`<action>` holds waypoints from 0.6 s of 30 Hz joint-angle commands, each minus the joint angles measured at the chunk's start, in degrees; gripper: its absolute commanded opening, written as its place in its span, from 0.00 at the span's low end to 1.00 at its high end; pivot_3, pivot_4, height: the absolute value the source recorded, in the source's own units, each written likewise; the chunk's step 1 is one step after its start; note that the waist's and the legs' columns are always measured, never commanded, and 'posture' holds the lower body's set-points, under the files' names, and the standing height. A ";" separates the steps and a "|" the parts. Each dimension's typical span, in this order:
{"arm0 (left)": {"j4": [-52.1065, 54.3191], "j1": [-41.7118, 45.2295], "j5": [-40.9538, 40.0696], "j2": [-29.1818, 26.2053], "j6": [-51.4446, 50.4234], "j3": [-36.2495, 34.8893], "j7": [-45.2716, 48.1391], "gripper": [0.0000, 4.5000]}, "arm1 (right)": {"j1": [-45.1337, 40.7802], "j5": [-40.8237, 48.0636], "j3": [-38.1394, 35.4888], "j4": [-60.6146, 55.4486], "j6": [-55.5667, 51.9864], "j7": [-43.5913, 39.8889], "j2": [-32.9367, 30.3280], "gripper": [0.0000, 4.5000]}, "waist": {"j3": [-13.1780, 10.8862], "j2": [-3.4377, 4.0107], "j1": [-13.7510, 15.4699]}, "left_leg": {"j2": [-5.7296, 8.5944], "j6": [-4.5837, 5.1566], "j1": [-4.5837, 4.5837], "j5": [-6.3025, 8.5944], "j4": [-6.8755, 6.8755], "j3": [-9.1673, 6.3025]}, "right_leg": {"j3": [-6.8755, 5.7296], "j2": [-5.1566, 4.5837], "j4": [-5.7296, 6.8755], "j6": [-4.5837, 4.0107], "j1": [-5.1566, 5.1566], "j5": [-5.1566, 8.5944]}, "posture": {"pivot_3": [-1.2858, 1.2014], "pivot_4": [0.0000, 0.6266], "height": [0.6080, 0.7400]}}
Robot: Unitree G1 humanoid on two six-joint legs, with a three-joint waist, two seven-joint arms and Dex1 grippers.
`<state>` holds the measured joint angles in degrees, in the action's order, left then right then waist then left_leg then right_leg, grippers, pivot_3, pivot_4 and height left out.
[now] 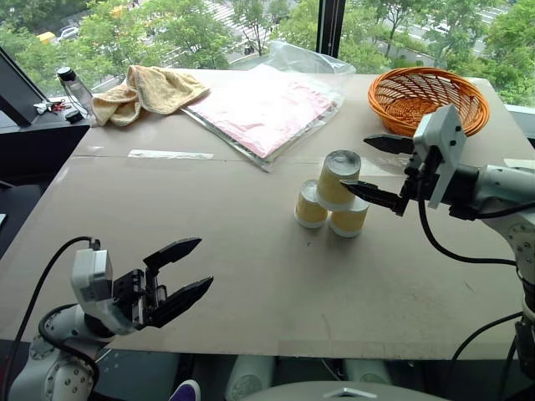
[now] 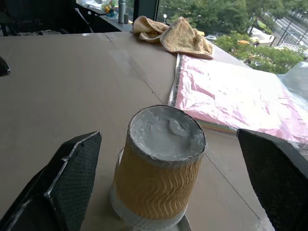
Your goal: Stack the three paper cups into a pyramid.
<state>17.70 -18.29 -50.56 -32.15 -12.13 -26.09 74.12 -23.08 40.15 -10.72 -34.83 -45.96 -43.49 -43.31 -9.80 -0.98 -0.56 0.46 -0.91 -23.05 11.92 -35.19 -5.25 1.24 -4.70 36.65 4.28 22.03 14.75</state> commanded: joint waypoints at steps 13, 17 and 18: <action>-13.24 6.66 8.43 -7.91 0.30 2.03 4.04 1.00 | 42.92 -8.43 -18.36 5.51 24.71 -12.88 3.35 0.99 | 0.04 -0.15 -0.42 | -0.14 0.00 0.29 0.01 -0.02 0.21 | 0.08 0.04 0.04 0.24 -0.20 0.14 | 0.52 0.24 1.00; -13.07 5.77 13.11 -10.30 0.14 2.96 1.39 1.00 | 46.83 -10.87 -17.99 8.78 28.90 -14.68 3.05 0.99 | 0.04 -0.13 -0.17 | -0.17 -0.01 0.29 0.01 0.00 0.18 | 0.06 0.05 0.04 0.23 -0.19 0.15 | 0.52 0.24 1.00; -12.90 5.48 13.87 -10.76 -0.11 3.41 1.17 1.00 | 47.52 -11.52 -17.79 9.61 29.99 -15.07 3.05 0.99 | 0.04 -0.14 -0.13 | -0.17 -0.01 0.27 0.01 0.00 0.18 | 0.07 0.04 0.02 0.23 -0.19 0.15 | 0.52 0.24 1.00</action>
<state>3.96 -12.16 -38.01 -41.87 -12.23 -23.00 75.76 23.94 29.34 -27.77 -25.34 -18.45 -57.56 -39.99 -9.76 -1.11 -0.69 0.30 -0.92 -22.79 11.94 -35.19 -5.06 1.31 -4.68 36.66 4.51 21.84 14.89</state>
